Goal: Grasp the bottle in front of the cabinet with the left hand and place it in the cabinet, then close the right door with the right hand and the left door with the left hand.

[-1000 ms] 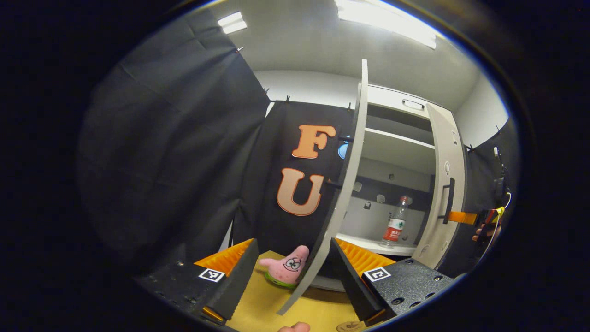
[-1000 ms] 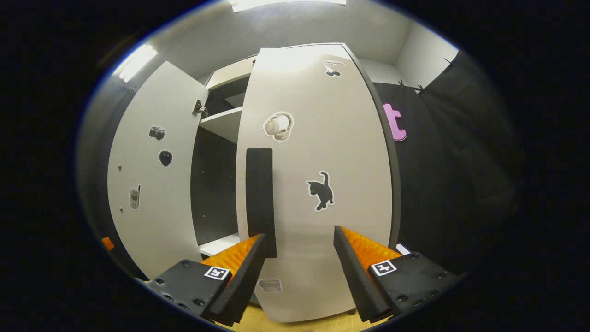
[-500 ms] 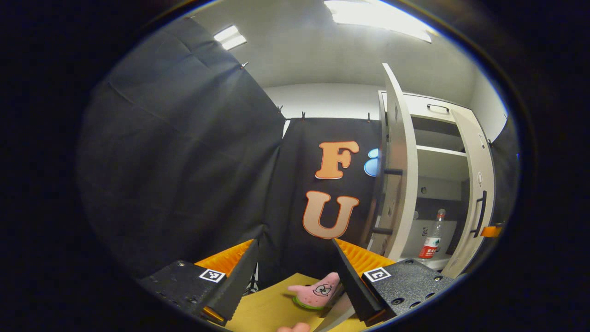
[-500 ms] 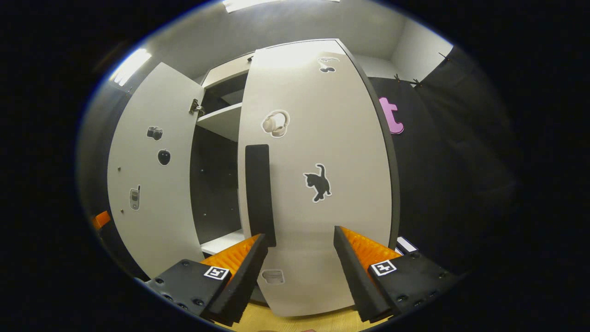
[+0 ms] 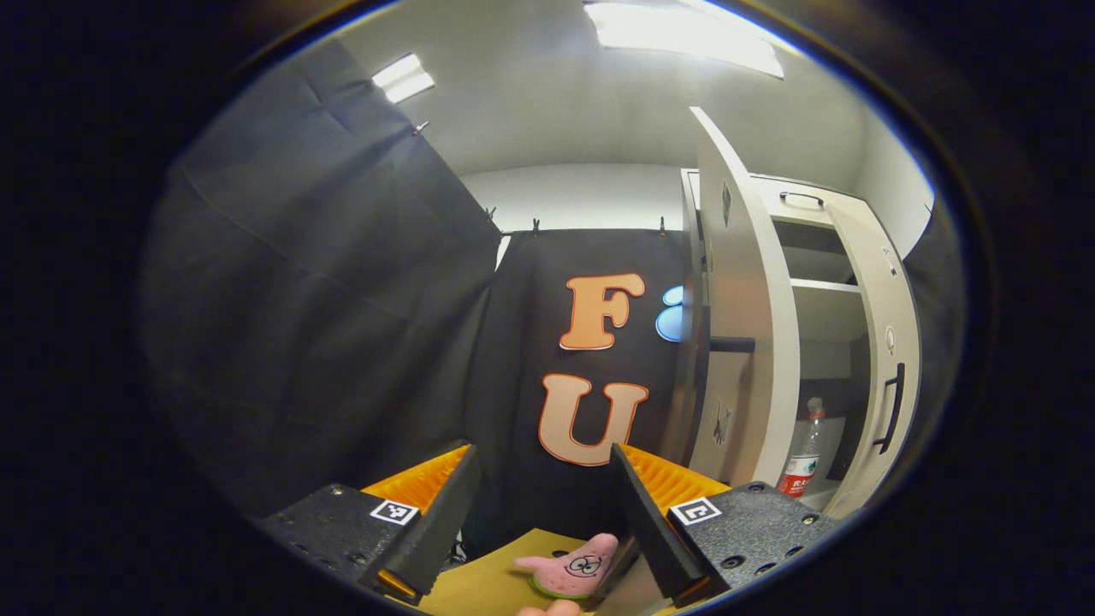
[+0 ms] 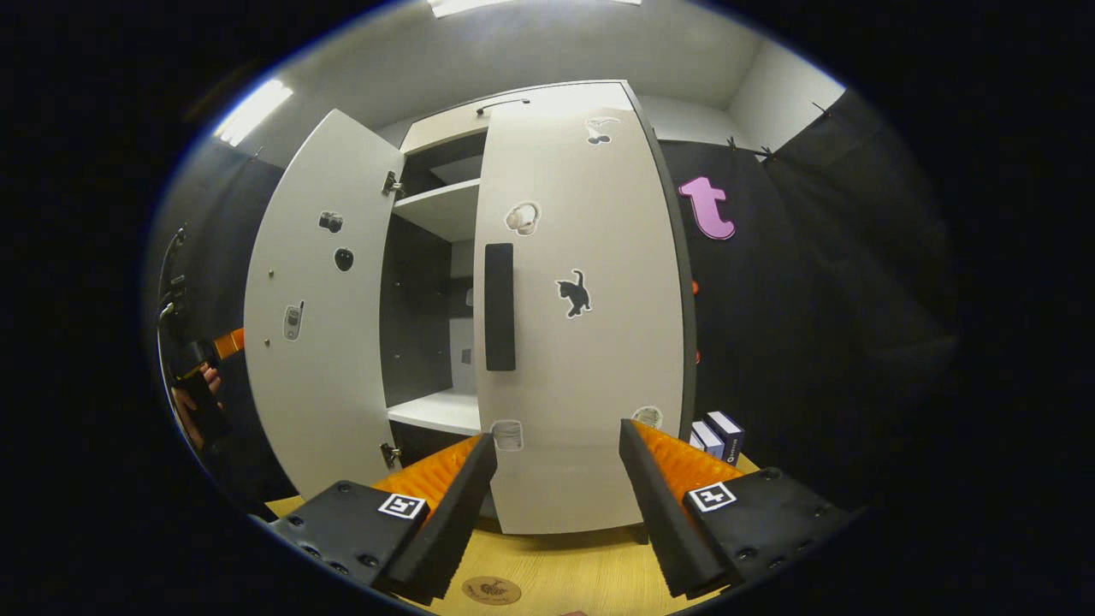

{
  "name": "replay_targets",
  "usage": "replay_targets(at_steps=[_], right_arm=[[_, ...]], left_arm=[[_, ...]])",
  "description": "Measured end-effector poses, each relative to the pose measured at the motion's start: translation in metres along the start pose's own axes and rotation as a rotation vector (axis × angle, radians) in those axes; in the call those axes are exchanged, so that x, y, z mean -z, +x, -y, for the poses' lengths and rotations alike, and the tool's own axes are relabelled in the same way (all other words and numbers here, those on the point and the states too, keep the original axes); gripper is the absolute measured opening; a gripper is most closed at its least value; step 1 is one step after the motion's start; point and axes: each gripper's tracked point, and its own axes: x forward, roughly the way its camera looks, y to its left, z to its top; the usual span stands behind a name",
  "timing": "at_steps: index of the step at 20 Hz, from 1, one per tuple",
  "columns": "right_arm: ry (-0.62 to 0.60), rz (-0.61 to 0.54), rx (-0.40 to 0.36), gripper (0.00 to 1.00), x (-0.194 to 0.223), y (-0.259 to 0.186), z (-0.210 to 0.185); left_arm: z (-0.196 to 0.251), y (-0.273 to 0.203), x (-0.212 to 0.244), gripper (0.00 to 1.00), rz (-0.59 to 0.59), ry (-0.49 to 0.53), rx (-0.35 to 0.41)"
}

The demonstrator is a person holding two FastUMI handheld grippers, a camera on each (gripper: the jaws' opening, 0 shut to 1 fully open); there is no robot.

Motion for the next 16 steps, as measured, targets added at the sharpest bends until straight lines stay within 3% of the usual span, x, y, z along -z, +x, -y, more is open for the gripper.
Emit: replay_targets(at_steps=[9,16], right_arm=[[0.006,0.028,0.112,0.95,-0.011,-0.031,0.042],[-0.005,0.036,0.203,0.95,-0.017,-0.055,0.072]], left_arm=[[0.066,-0.017,0.006,0.89,-0.072,-0.088,0.205],[0.147,-0.024,0.015,0.91,-0.102,-0.115,0.375]])
